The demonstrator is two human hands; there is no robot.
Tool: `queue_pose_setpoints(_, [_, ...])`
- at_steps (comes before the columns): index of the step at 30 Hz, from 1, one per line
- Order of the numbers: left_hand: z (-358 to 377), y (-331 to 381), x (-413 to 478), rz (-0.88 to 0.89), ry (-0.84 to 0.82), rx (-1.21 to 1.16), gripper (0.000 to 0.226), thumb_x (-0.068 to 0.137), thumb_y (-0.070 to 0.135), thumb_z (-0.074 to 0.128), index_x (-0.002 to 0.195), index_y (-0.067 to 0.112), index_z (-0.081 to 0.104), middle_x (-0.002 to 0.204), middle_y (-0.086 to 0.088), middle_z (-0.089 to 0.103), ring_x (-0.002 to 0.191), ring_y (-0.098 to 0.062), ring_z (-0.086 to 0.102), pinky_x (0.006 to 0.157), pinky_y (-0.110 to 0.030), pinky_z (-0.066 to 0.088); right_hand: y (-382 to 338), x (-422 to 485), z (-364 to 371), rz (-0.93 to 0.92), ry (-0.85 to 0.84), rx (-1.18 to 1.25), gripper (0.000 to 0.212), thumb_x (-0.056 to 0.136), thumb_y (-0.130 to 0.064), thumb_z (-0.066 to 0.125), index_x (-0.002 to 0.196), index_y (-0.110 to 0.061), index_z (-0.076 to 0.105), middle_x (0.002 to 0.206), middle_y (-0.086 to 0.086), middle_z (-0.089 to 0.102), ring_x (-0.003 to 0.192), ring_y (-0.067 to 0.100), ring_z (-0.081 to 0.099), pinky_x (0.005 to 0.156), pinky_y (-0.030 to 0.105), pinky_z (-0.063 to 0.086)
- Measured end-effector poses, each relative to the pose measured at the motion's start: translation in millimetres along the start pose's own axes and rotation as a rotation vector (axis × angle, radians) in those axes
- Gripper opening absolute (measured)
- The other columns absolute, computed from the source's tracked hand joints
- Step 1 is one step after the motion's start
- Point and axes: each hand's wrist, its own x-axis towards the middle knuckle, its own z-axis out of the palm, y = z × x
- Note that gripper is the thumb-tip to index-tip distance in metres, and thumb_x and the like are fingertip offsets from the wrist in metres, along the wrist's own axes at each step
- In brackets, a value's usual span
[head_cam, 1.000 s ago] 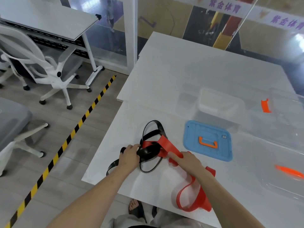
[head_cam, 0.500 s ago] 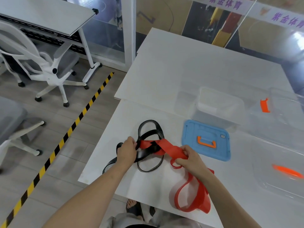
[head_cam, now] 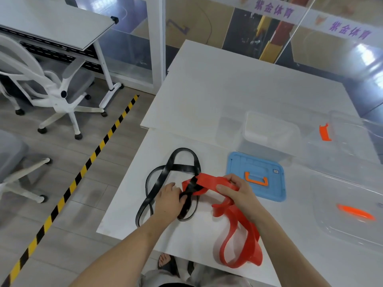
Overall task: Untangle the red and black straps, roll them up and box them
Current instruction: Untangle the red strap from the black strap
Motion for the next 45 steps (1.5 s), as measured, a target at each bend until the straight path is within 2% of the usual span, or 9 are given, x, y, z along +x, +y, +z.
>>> queue_pose_setpoints(4, [-20.2, -1.2, -5.4, -0.085, 0.083, -0.328, 0.022, 0.104, 0.033, 0.053, 0.09, 0.017, 0.06, 0.092, -0.002, 0.067, 0.081, -0.026, 0.066, 0.072, -0.045, 0.055, -10.2, -11.9, -7.3, 0.007, -0.025, 0.006, 0.016, 0.097, -0.017, 0.074, 0.107, -0.005, 0.068, 0.068, 0.004, 0.074, 0.059, 0.026, 0.077, 0.054, 0.024, 0.058])
queue_pose_setpoints(11, [-65.5, -9.8, -12.9, -0.13, 0.068, -0.725, 0.038, 0.104, 0.033, 0.058, 0.074, 0.011, 0.06, 0.059, 0.0, 0.061, 0.049, -0.006, 0.054, 0.056, -0.021, 0.043, 27.8, 10.0, 3.1, 0.059, 0.184, -0.137, 0.017, 0.096, -0.035, 0.073, 0.098, -0.019, 0.074, 0.08, -0.001, 0.075, 0.068, 0.01, 0.07, 0.066, 0.023, 0.051])
queue_pose_setpoints(14, [-83.0, -16.6, -10.3, -0.054, 0.0, -0.766, 0.041, 0.1, 0.036, 0.066, 0.079, 0.001, 0.067, 0.064, -0.003, 0.058, 0.058, -0.011, 0.051, 0.061, -0.027, 0.04, 39.4, 20.1, 8.0, 0.127, 0.268, -0.155, 0.019, 0.097, -0.038, 0.069, 0.098, -0.019, 0.071, 0.09, 0.006, 0.075, 0.076, 0.019, 0.069, 0.068, 0.028, 0.05])
queue_pose_setpoints(22, [-117.0, -25.0, -9.4, -0.153, 0.101, -0.963, 0.027, 0.093, 0.044, 0.064, 0.1, 0.018, 0.064, 0.097, -0.009, 0.067, 0.092, -0.031, 0.067, 0.084, -0.047, 0.058, 7.3, 16.1, 1.2, 0.035, 0.038, -0.028, 0.008, 0.095, -0.021, 0.068, 0.098, -0.013, 0.068, 0.086, 0.012, 0.08, 0.07, 0.022, 0.069, 0.064, 0.037, 0.055])
queue_pose_setpoints(27, [-139.2, -7.7, -1.1, -0.226, 0.209, -1.305, 0.009, 0.099, 0.009, 0.064, 0.102, 0.001, 0.062, 0.099, -0.016, 0.065, 0.092, -0.026, 0.07, 0.095, -0.044, 0.062, 1.3, 16.4, -5.2, 0.017, 0.042, -0.039, 0.011, 0.089, -0.025, 0.074, 0.093, -0.017, 0.069, 0.067, 0.0, 0.069, 0.063, 0.024, 0.062, 0.066, 0.038, 0.053])
queue_pose_setpoints(33, [-153.0, -3.7, 6.2, -0.194, 0.235, -0.926, 0.003, 0.091, 0.012, 0.066, 0.09, 0.014, 0.063, 0.083, -0.004, 0.06, 0.078, -0.019, 0.055, 0.071, -0.03, 0.046, 5.9, 12.7, -12.7, 0.03, 0.061, 0.036, 0.021, 0.096, -0.01, 0.069, 0.115, -0.018, 0.073, 0.076, 0.003, 0.077, 0.063, 0.02, 0.069, 0.068, 0.038, 0.061])
queue_pose_setpoints(38, [-151.4, -13.7, 5.9, -0.238, 0.278, -0.916, 0.008, 0.093, 0.005, 0.068, 0.091, 0.013, 0.065, 0.091, -0.01, 0.066, 0.088, -0.027, 0.063, 0.08, -0.034, 0.055, 15.2, 15.5, -15.8, 0.035, 0.116, 0.004, 0.032, 0.097, -0.007, 0.062, 0.124, -0.023, 0.071, 0.069, -0.005, 0.074, 0.067, 0.02, 0.066, 0.079, 0.049, 0.062])
queue_pose_setpoints(40, [-155.8, -11.7, 5.6, -0.262, 0.278, -1.159, 0.011, 0.095, -0.004, 0.066, 0.092, 0.007, 0.064, 0.1, -0.019, 0.066, 0.098, -0.033, 0.066, 0.091, -0.036, 0.059, 16.3, 18.3, -14.8, 0.074, 0.167, 0.011, 0.033, 0.098, -0.006, 0.059, 0.123, -0.022, 0.073, 0.071, -0.001, 0.072, 0.063, 0.018, 0.061, 0.07, 0.041, 0.061])
queue_pose_setpoints(45, [-179.6, 5.5, 1.4, -0.166, 0.321, -1.465, 0.011, 0.099, -0.01, 0.058, 0.104, 0.0, 0.062, 0.111, -0.021, 0.064, 0.105, -0.031, 0.068, 0.081, -0.025, 0.062, 18.9, 19.7, -7.9, 0.122, 0.219, -0.071, 0.03, 0.098, -0.005, 0.055, 0.115, -0.02, 0.074, 0.075, 0.007, 0.069, 0.047, 0.01, 0.06, 0.045, 0.021, 0.051])
